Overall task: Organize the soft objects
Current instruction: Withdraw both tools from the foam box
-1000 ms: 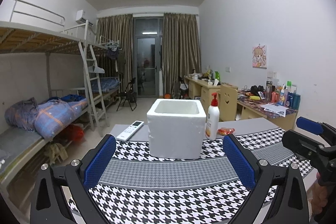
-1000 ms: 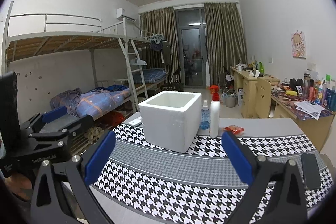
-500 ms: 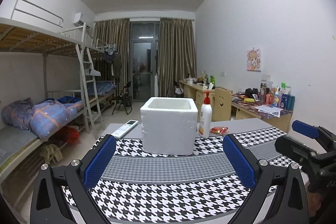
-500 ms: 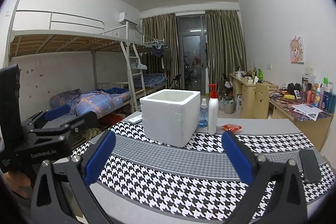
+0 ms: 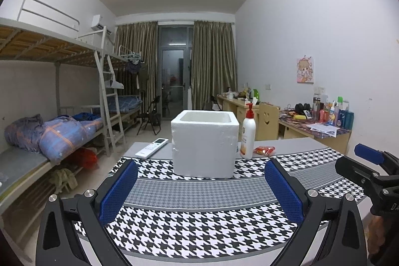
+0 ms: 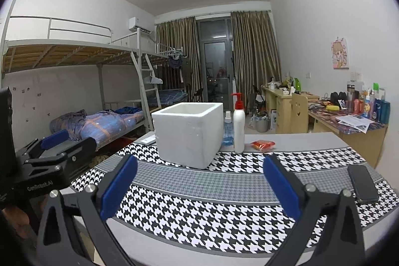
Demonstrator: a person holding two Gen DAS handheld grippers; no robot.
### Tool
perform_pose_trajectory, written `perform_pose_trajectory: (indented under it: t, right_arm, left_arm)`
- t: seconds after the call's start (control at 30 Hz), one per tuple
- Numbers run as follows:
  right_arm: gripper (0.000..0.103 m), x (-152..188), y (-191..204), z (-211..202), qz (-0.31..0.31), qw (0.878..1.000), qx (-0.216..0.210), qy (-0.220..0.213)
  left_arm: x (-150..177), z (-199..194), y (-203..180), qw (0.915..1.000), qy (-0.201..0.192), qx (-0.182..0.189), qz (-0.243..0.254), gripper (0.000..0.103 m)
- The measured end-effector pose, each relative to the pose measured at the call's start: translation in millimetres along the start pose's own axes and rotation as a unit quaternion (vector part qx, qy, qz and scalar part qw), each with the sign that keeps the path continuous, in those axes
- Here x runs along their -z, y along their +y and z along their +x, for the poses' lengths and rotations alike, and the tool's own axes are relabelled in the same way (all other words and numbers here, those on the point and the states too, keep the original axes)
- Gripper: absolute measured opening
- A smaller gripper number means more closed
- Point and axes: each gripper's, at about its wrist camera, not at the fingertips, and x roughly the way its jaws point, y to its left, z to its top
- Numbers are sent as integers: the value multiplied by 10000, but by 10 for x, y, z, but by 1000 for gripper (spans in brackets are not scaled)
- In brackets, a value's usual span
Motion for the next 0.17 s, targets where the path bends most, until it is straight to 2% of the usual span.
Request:
perform_pose_trajectory:
  t: [0.17]
  right_arm:
    - [102,21,-34,-6,63,10000,22,50]
  left_arm:
    - [21,5,5,10000,5,-31,-9,102]
